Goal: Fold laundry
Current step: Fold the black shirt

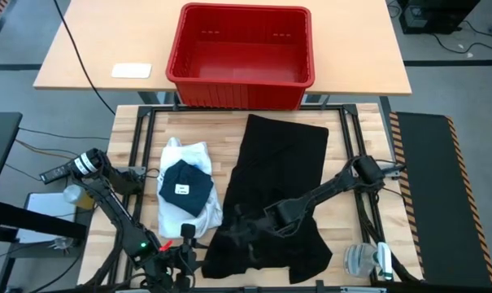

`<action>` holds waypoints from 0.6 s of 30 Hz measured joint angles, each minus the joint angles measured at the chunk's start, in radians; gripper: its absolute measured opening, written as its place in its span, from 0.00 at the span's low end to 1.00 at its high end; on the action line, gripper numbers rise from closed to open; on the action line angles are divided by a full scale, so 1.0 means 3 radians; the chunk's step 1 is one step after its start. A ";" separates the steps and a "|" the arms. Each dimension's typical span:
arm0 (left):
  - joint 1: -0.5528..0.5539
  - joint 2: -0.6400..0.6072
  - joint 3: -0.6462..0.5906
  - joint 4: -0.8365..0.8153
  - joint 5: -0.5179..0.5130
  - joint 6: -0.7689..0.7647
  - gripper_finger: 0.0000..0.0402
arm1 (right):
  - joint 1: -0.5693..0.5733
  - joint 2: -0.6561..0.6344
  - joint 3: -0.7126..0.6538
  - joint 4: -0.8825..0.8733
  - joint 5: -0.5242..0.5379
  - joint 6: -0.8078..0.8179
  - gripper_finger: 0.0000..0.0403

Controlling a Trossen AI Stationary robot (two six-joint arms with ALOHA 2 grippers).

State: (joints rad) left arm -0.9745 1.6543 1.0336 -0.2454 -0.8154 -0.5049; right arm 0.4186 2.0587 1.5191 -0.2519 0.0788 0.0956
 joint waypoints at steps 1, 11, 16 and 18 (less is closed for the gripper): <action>0.0000 0.0000 0.0000 0.0004 0.0001 -0.0001 0.48 | 0.0049 0.0004 -0.0003 -0.0136 0.0099 0.0009 0.69; 0.0001 0.0003 0.0000 -0.0017 0.0005 0.0030 0.48 | 0.0387 -0.0003 -0.0432 -0.0034 0.0920 0.0114 0.56; 0.0004 0.0003 0.0000 -0.0015 0.0005 0.0065 0.48 | 0.0387 0.0001 -0.0601 0.0167 0.1043 0.0097 0.52; 0.0004 0.0003 0.0000 -0.0014 0.0005 0.0062 0.48 | 0.0386 0.0001 -0.0645 0.0194 0.1050 0.0090 0.51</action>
State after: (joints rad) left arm -0.9733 1.6550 1.0336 -0.2497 -0.8139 -0.4862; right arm 0.5343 2.0590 1.3257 -0.1938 0.3938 0.1227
